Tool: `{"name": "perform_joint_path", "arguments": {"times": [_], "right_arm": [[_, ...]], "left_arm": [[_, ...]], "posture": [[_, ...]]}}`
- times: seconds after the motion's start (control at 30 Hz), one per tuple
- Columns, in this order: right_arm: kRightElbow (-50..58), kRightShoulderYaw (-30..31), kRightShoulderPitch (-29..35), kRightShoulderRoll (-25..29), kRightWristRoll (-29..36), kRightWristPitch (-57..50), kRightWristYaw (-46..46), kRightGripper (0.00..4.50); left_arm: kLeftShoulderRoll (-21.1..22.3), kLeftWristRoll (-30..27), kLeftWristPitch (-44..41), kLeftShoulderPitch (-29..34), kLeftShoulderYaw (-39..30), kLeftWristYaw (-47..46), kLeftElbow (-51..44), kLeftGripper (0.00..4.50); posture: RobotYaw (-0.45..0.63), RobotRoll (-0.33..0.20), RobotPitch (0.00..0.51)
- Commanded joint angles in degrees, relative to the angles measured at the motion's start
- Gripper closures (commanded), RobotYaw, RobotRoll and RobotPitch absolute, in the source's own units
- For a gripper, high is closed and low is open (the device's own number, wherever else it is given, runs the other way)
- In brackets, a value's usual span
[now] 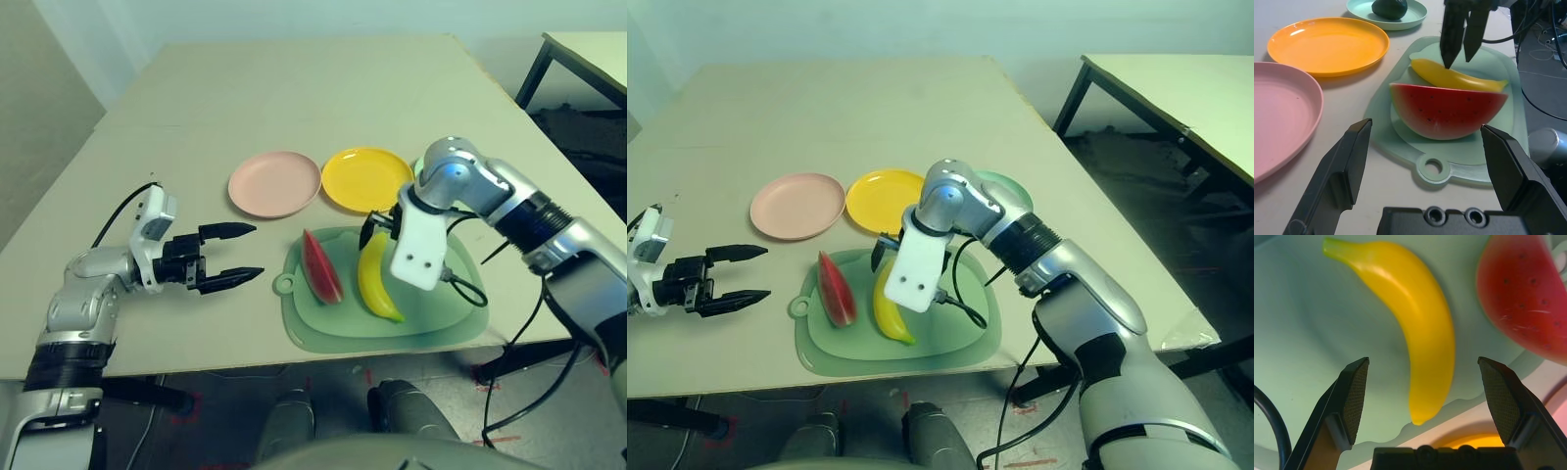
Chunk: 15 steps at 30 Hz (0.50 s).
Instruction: Place the fruits into color-matched plates.
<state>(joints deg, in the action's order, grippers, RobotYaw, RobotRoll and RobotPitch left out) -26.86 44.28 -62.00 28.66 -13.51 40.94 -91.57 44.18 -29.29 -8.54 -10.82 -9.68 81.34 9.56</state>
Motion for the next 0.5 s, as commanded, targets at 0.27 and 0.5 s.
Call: {"name": "perform_joint_path", "arguments": {"times": [0.27,0.5], "right_arm": [[-4.43,0.86,0.42,-3.44,-4.46,-1.17,0.80,0.03],[-4.92,1.64,1.12,-2.67,-4.63,-1.19,-0.70,0.03]], "left_arm": [[-0.06,-0.28,0.17,2.43,-0.01,-1.13,-3.13,0.00],[-0.12,-0.40,-0.01,1.21,-0.02,-1.47,-2.52,0.00]], "posture": [[-0.02,0.000,0.063],[-0.02,0.000,0.068]]}}
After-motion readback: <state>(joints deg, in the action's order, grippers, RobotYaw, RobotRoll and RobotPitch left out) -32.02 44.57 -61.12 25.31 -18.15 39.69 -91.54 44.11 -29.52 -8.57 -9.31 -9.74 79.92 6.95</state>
